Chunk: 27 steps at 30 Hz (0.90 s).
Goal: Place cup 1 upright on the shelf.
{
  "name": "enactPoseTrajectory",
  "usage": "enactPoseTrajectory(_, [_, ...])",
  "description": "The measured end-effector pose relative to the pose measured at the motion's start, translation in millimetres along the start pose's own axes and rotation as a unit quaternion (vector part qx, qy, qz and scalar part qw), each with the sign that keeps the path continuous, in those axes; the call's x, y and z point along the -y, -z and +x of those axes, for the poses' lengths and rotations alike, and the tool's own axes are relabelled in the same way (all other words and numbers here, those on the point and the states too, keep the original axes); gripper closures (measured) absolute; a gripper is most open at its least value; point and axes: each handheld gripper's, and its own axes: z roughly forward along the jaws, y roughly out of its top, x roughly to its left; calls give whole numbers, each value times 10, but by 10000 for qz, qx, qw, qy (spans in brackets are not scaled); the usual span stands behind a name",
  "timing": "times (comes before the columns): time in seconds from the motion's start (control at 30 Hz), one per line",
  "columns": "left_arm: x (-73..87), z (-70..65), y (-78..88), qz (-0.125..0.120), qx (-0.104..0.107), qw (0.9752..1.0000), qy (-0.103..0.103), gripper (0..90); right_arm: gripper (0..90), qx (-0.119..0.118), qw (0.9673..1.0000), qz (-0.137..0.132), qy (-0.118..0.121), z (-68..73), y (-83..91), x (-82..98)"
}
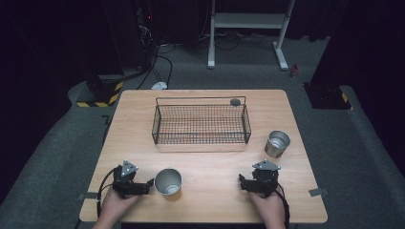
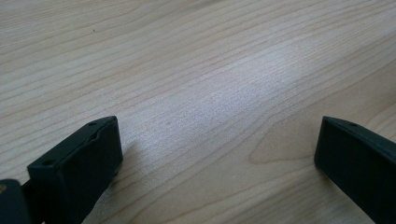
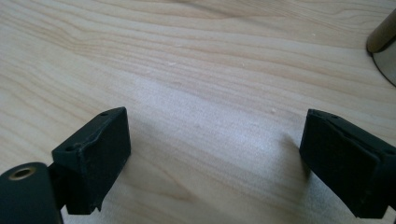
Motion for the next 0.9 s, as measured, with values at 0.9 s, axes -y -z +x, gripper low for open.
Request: enactPoseTrajectory(0.9, [5, -4, 10, 37, -62, 10000, 32, 4, 87, -79, 9999, 14, 96, 2, 18, 17])
